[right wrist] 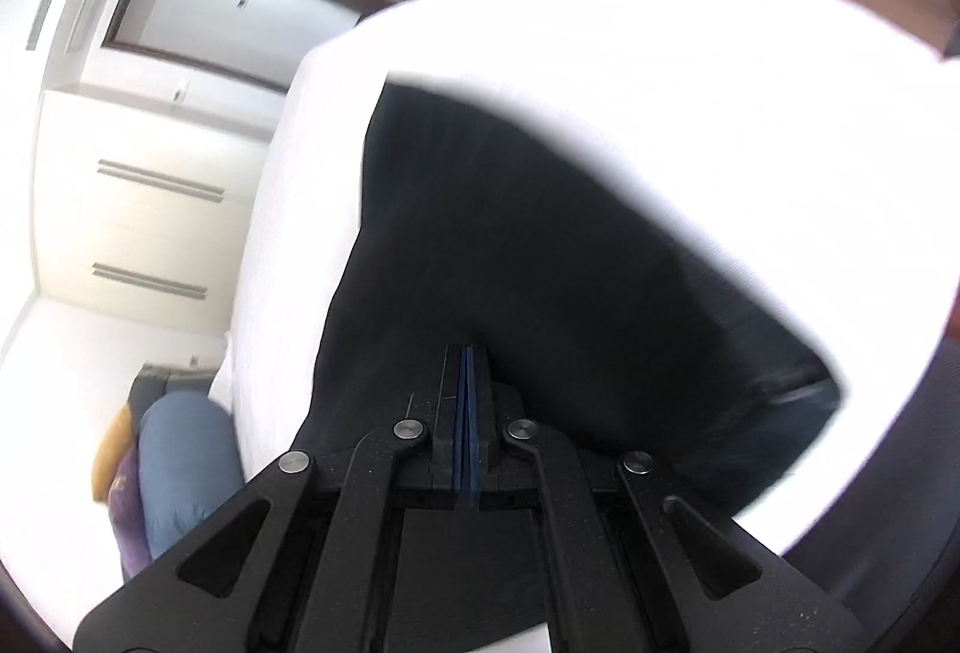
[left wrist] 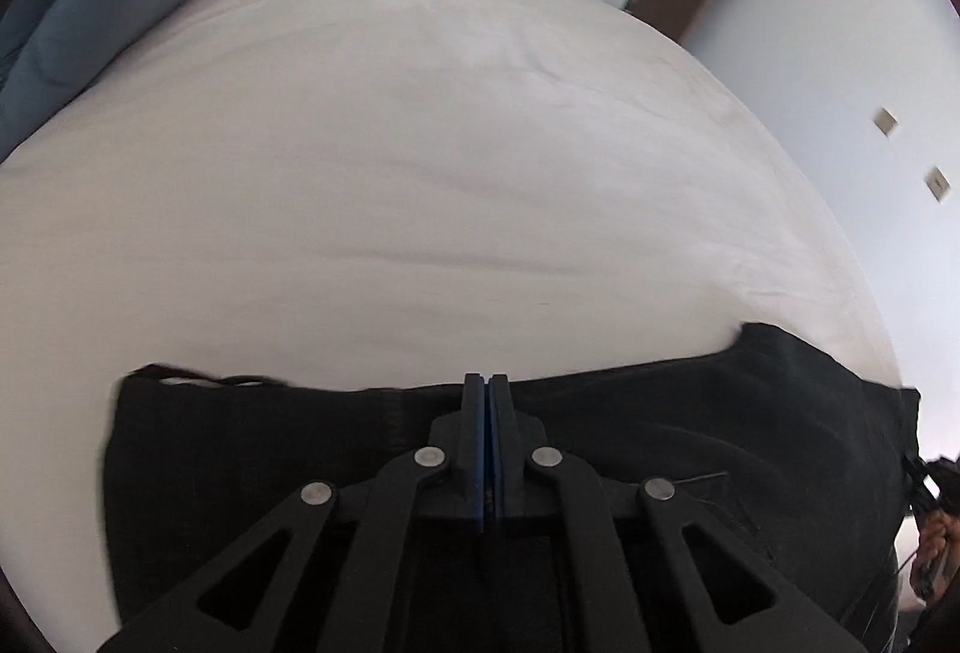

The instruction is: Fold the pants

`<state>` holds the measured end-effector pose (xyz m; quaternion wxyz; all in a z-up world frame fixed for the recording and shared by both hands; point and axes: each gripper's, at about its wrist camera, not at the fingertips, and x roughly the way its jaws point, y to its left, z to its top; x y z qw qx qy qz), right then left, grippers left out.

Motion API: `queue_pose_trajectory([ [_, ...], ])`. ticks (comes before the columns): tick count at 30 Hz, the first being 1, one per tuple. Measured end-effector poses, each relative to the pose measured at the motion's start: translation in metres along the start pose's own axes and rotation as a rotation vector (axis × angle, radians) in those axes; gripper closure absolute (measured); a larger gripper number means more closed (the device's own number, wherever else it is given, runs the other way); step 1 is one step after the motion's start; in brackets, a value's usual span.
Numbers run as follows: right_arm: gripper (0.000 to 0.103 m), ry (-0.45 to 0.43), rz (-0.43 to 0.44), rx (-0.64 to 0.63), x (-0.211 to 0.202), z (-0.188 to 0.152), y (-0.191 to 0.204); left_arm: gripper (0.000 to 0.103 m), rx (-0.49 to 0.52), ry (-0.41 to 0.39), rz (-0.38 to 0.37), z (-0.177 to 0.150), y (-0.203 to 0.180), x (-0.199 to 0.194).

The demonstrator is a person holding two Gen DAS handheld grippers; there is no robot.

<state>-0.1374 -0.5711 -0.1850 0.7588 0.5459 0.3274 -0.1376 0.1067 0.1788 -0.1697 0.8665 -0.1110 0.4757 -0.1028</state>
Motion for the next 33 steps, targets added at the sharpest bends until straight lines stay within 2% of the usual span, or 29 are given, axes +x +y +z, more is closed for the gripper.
queue_pose_trajectory([
  [1, 0.101, -0.009, -0.008, -0.016, -0.009, 0.002, 0.002, 0.100, -0.024, -0.007, 0.014, -0.002, 0.004, -0.008],
  [2, 0.096, -0.006, 0.016, -0.034, -0.015, 0.002, 0.007, 0.097, -0.014, -0.023, 0.033, -0.007, -0.002, -0.018],
  [3, 0.096, 0.014, 0.066, -0.064, -0.015, -0.007, 0.023, 0.094, 0.017, -0.032, 0.029, -0.011, -0.017, -0.024],
  [5, 0.096, 0.078, 0.162, -0.131, -0.010, -0.027, 0.048, 0.083, 0.068, -0.064, -0.042, -0.024, -0.063, -0.038],
  [6, 0.096, 0.142, 0.214, -0.175, 0.002, -0.045, 0.064, 0.076, 0.083, -0.078, -0.097, -0.033, -0.088, -0.043],
  [7, 0.096, 0.201, 0.245, -0.211, 0.014, -0.060, 0.078, 0.056, 0.109, -0.086, -0.128, -0.043, -0.112, -0.044],
  [8, 0.096, 0.257, 0.271, -0.241, 0.029, -0.077, 0.089, 0.043, 0.132, -0.092, -0.131, -0.049, -0.132, -0.044],
  [10, 0.096, 0.365, 0.271, -0.275, 0.065, -0.110, 0.102, 0.042, 0.195, -0.057, -0.136, -0.064, -0.170, -0.027],
  [12, 0.096, 0.426, 0.219, -0.264, 0.094, -0.124, 0.095, 0.042, 0.209, 0.015, -0.101, -0.080, -0.182, -0.001],
  [13, 0.103, 0.436, 0.189, -0.249, 0.119, -0.145, 0.098, 0.043, 0.198, 0.041, -0.092, -0.087, -0.180, 0.009],
  [15, 0.103, 0.404, 0.194, -0.190, 0.134, -0.143, 0.086, 0.046, 0.212, 0.023, -0.080, -0.101, -0.168, 0.007],
  [17, 0.103, 0.327, 0.183, -0.138, 0.133, -0.129, 0.072, 0.046, 0.224, 0.033, -0.074, -0.107, -0.165, 0.003],
  [20, 0.103, 0.161, 0.152, -0.028, 0.088, -0.079, 0.011, 0.046, 0.204, 0.043, -0.095, -0.105, -0.157, -0.001],
  [24, 0.103, -0.058, 0.102, 0.076, 0.034, -0.014, -0.039, 0.051, 0.159, 0.041, -0.107, -0.102, -0.144, -0.005],
  [25, 0.103, -0.070, 0.099, 0.083, 0.033, -0.009, -0.040, 0.052, 0.160, 0.039, -0.105, -0.103, -0.144, -0.006],
  [26, 0.103, -0.115, 0.060, 0.065, 0.022, -0.002, -0.039, 0.052, 0.166, 0.038, -0.102, -0.106, -0.144, -0.012],
  [27, 0.103, -0.180, -0.044, 0.039, 0.007, 0.006, -0.036, 0.052, 0.167, 0.037, -0.101, -0.106, -0.143, -0.012],
  [28, 0.096, -0.214, -0.048, 0.062, -0.003, 0.012, -0.040, 0.052, 0.160, 0.037, -0.102, -0.106, -0.143, -0.013],
  [30, 0.096, -0.237, 0.048, 0.151, -0.033, 0.032, -0.058, 0.052, 0.147, 0.040, -0.103, -0.105, -0.142, -0.014],
  [33, 0.096, -0.185, 0.127, 0.139, -0.052, 0.032, -0.067, 0.052, 0.138, 0.043, -0.091, -0.105, -0.144, -0.011],
])
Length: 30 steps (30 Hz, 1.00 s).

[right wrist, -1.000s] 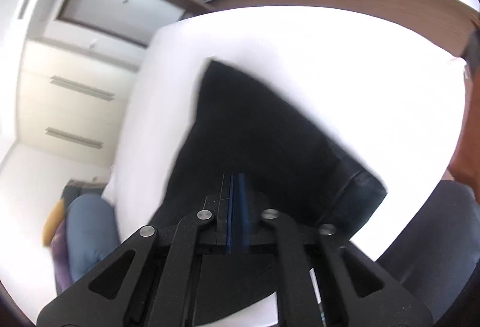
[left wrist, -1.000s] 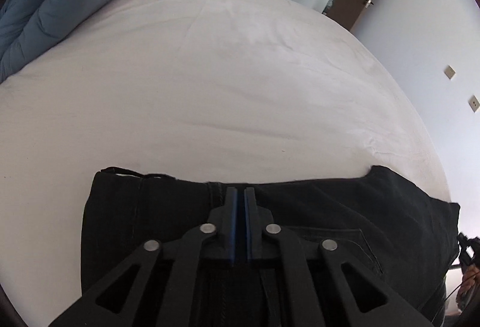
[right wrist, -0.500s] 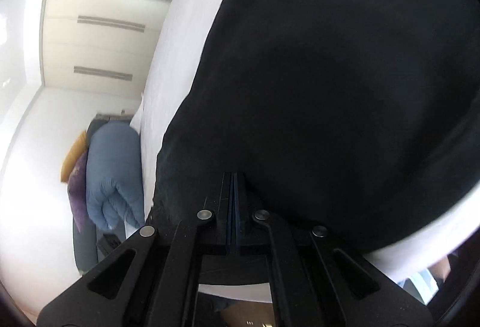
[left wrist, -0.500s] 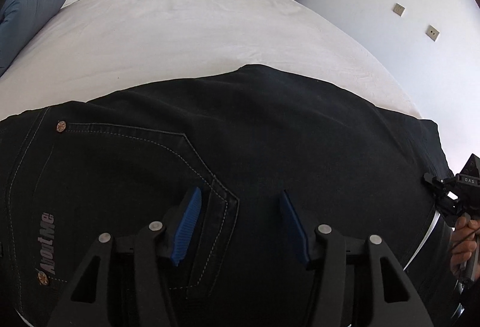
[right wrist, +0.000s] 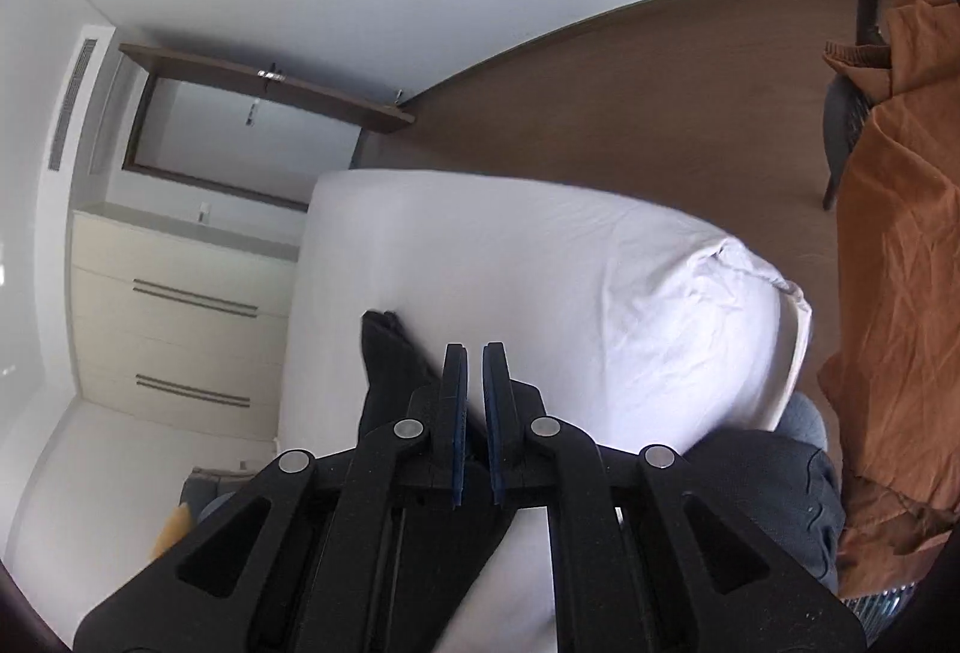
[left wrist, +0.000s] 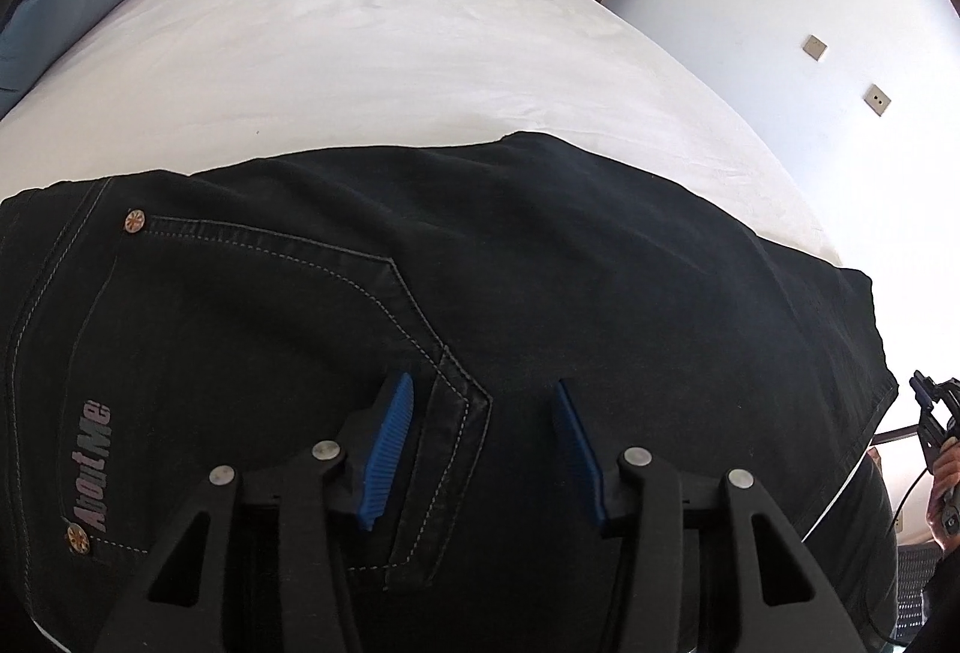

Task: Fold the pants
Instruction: 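Grasp the folded edge of the jeans with the right tool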

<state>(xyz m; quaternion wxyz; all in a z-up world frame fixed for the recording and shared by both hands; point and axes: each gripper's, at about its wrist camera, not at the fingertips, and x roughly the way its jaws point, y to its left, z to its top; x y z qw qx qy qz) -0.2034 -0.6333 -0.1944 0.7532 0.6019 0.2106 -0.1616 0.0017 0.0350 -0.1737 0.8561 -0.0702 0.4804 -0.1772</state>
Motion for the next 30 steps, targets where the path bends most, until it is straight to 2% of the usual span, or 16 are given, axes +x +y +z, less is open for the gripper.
queue_pose_trajectory([
  [1, 0.096, 0.034, 0.015, -0.018, -0.016, 0.017, -0.003, 0.052, -0.006, 0.000, 0.002, 0.000, 0.000, 0.000],
  [2, 0.096, 0.068, 0.030, -0.035, -0.011, 0.010, 0.000, 0.052, -0.014, 0.000, 0.003, 0.000, 0.001, 0.000],
  [3, 0.091, 0.090, 0.033, -0.041, -0.004, 0.000, 0.002, 0.052, -0.022, 0.001, 0.003, 0.000, 0.001, 0.000],
  [5, 0.070, 0.132, 0.021, -0.041, 0.010, -0.012, 0.003, 0.052, -0.023, 0.007, 0.004, 0.001, 0.002, 0.001],
  [6, 0.051, 0.137, 0.006, -0.032, 0.015, -0.014, 0.000, 0.052, -0.020, 0.012, 0.006, 0.002, 0.001, 0.001],
  [7, 0.044, 0.133, 0.001, -0.013, 0.030, -0.032, 0.006, 0.052, -0.017, 0.016, 0.008, 0.002, 0.001, 0.001],
  [8, 0.044, 0.127, 0.004, 0.006, 0.038, -0.062, 0.023, 0.052, -0.016, 0.018, 0.008, 0.003, 0.000, 0.001],
  [9, 0.044, 0.124, 0.010, 0.016, 0.040, -0.072, 0.030, 0.052, -0.017, 0.018, 0.009, 0.004, -0.002, 0.004],
  [11, 0.044, 0.121, 0.004, 0.031, 0.027, -0.067, 0.025, 0.052, -0.020, 0.014, 0.013, 0.003, -0.003, 0.005],
  [15, 0.044, 0.117, 0.037, 0.173, 0.002, -0.060, 0.001, 0.052, -0.004, 0.013, 0.030, 0.004, -0.009, 0.008],
  [23, 0.046, 0.130, 0.103, 0.202, 0.017, -0.069, 0.001, 0.052, 0.001, 0.016, 0.036, 0.005, -0.012, 0.012],
  [30, 0.048, 0.098, 0.211, 0.346, 0.029, -0.077, -0.011, 0.052, 0.007, 0.014, 0.038, 0.005, -0.015, 0.015],
])
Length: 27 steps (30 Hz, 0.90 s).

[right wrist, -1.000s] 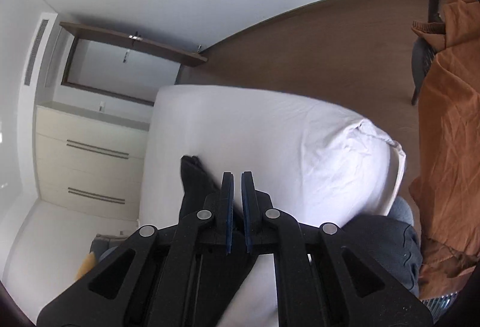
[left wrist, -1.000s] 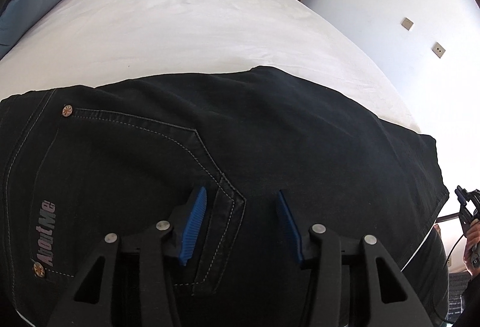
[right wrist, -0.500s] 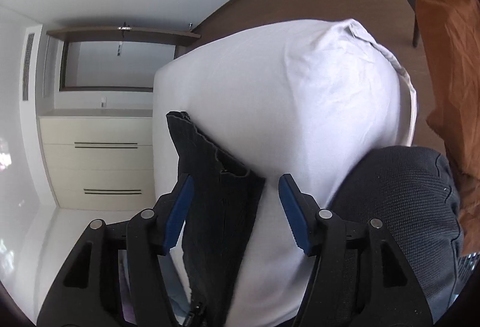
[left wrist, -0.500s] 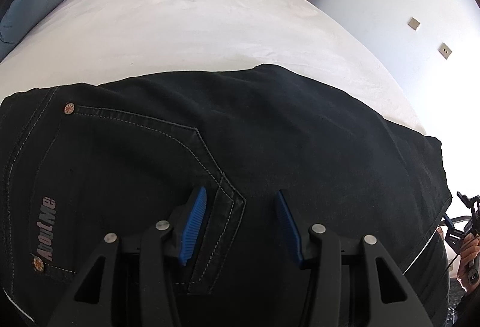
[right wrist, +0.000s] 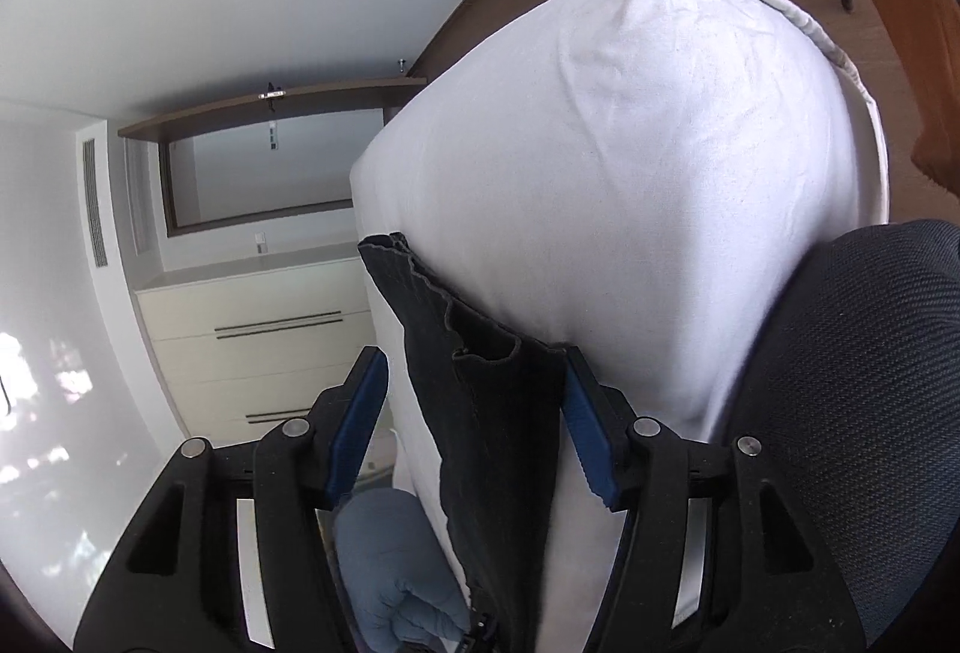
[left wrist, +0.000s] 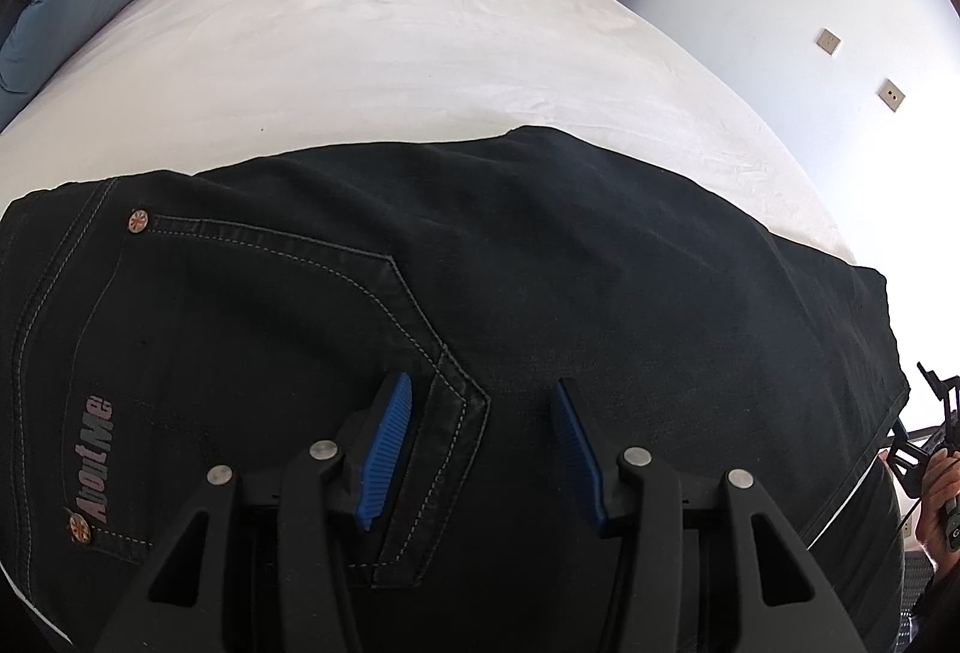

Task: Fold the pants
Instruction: 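Grasp the folded edge of the jeans with the right tool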

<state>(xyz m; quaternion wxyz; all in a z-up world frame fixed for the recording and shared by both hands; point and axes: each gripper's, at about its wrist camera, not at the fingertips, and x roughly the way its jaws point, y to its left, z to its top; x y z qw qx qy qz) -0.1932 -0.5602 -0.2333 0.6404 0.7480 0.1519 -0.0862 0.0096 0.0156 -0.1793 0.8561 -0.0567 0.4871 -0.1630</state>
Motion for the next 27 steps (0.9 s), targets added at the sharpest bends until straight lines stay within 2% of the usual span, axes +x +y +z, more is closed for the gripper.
queue_pose_trajectory([
  [3, 0.054, -0.009, 0.024, 0.038, 0.007, 0.000, -0.003, 0.052, 0.001, -0.001, 0.001, 0.000, -0.001, 0.001],
  [5, 0.063, -0.007, 0.025, 0.033, 0.012, 0.000, 0.000, 0.052, 0.000, -0.001, 0.000, 0.000, -0.001, 0.001],
  [6, 0.071, 0.000, 0.028, 0.033, 0.017, 0.001, 0.002, 0.052, 0.000, 0.000, 0.000, 0.000, 0.000, 0.000],
  [10, 0.087, -0.001, 0.009, 0.014, 0.032, 0.002, 0.006, 0.052, 0.000, -0.001, -0.003, 0.000, -0.001, 0.001],
  [17, 0.092, -0.035, -0.097, -0.102, 0.044, -0.010, 0.032, 0.052, -0.013, -0.009, -0.011, -0.001, -0.001, 0.003],
  [19, 0.093, -0.035, -0.147, -0.203, 0.050, -0.018, 0.053, 0.052, -0.013, -0.010, -0.015, -0.001, 0.000, 0.003],
  [23, 0.093, -0.003, -0.236, -0.508, 0.070, -0.059, 0.115, 0.052, -0.027, -0.015, -0.026, -0.002, 0.004, 0.002],
  [27, 0.093, 0.116, -0.326, -0.952, 0.115, -0.156, 0.166, 0.052, -0.040, -0.019, -0.037, -0.002, 0.008, 0.000],
])
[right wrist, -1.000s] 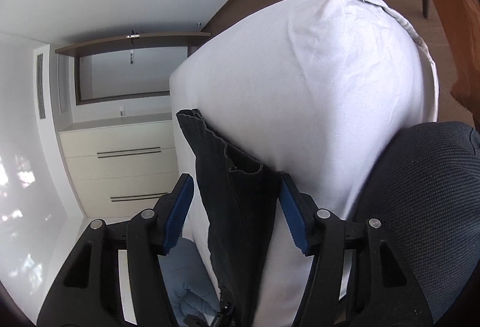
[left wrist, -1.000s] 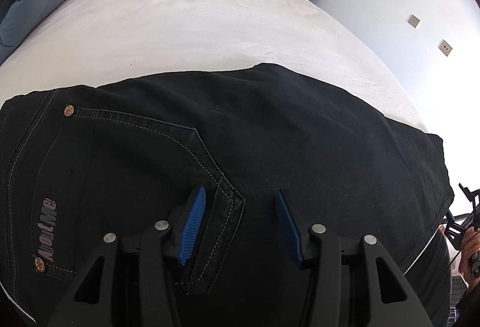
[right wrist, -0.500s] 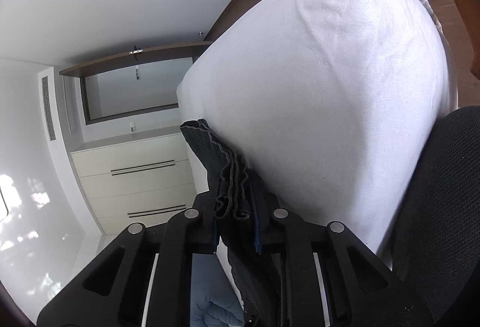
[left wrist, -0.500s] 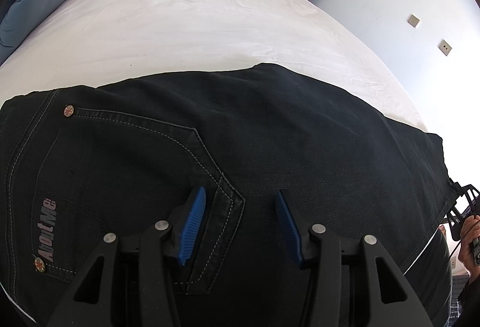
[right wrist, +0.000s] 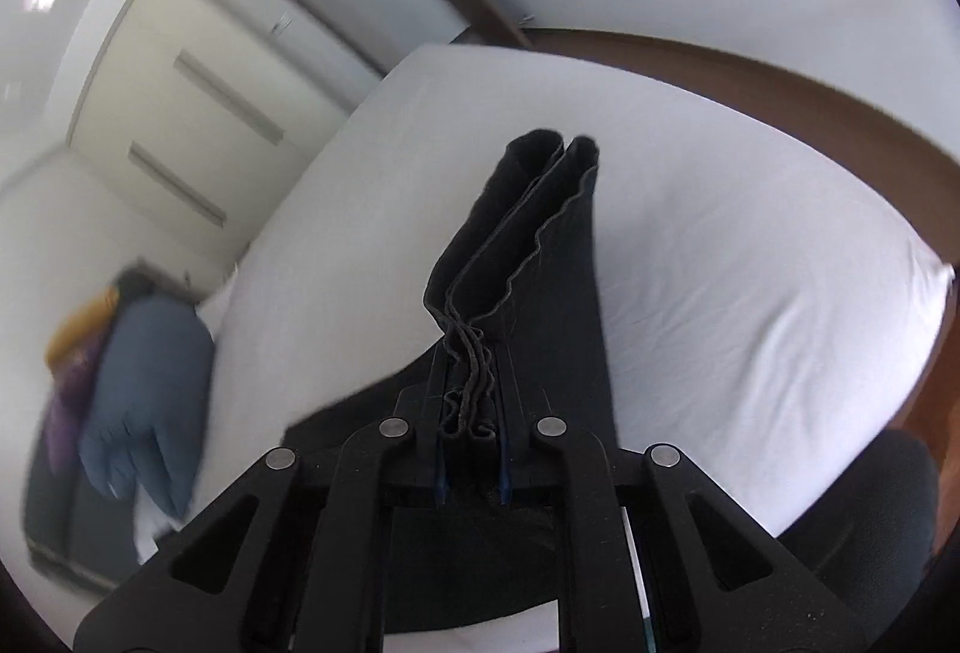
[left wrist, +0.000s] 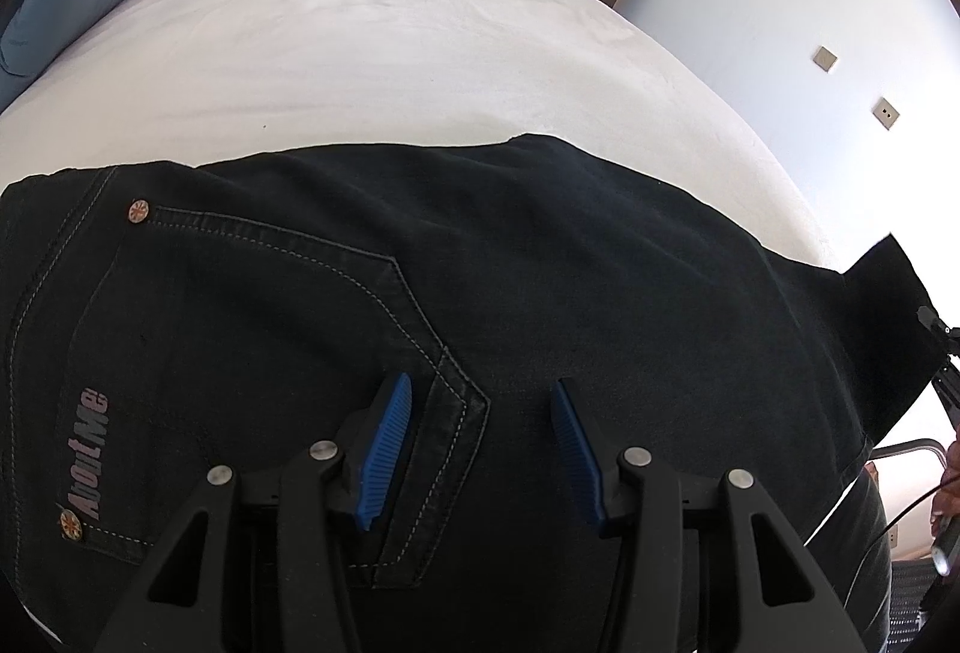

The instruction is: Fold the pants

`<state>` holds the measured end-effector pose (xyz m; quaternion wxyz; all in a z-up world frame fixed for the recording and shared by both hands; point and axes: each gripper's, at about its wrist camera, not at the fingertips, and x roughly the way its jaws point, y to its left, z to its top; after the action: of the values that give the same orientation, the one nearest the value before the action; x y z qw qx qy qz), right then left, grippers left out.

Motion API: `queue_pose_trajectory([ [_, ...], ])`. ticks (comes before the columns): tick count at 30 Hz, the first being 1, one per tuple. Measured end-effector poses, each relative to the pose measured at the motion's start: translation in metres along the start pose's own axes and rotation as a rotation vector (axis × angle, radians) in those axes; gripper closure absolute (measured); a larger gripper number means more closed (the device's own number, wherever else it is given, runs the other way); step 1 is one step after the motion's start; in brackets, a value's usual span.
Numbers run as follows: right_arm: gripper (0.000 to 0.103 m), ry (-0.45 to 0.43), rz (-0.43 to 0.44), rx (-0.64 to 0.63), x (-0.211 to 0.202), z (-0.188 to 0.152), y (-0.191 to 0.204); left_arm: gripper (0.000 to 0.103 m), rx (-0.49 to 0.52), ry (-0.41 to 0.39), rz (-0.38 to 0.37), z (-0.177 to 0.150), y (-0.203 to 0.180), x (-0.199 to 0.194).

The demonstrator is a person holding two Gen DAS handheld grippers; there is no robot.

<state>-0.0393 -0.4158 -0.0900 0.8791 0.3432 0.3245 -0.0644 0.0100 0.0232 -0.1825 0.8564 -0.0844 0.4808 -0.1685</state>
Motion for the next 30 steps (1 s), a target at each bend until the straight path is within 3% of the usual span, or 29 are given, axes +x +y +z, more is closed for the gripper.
queue_pose_trajectory([
  [3, 0.093, 0.094, -0.087, -0.316, 0.035, -0.040, 0.070, 0.051, -0.021, 0.006, -0.001, 0.003, 0.002, -0.004],
  [7, 0.093, 0.210, -0.190, -0.532, 0.086, -0.093, 0.102, 0.032, -0.089, 0.001, -0.104, 0.010, -0.009, -0.018],
  [11, 0.093, 0.213, -0.225, -0.589, 0.101, -0.110, 0.103, 0.010, -0.081, 0.048, -0.252, 0.017, -0.050, -0.012],
  [16, 0.093, 0.159, -0.227, -0.632, 0.086, -0.121, 0.112, 0.010, -0.132, 0.165, -0.415, 0.032, -0.095, 0.024],
  [19, 0.093, 0.100, -0.231, -0.685, 0.071, -0.127, 0.124, 0.002, -0.174, 0.237, -0.505, 0.047, -0.113, 0.042],
  [24, 0.093, 0.065, -0.231, -0.751, 0.059, -0.143, 0.137, 0.001, -0.162, 0.304, -0.516, 0.064, -0.138, 0.064],
  [25, 0.093, 0.065, -0.228, -0.758, 0.058, -0.145, 0.139, 0.003, -0.155, 0.316, -0.509, 0.066, -0.142, 0.069],
  [27, 0.093, 0.059, -0.223, -0.775, 0.053, -0.150, 0.143, 0.022, -0.142, 0.334, -0.492, 0.068, -0.147, 0.075],
  [29, 0.093, 0.058, -0.218, -0.789, 0.050, -0.152, 0.148, 0.071, -0.130, 0.361, -0.468, 0.071, -0.149, 0.082],
  [30, 0.093, 0.055, -0.215, -0.794, 0.047, -0.154, 0.150, 0.082, -0.115, 0.367, -0.460, 0.071, -0.149, 0.083],
])
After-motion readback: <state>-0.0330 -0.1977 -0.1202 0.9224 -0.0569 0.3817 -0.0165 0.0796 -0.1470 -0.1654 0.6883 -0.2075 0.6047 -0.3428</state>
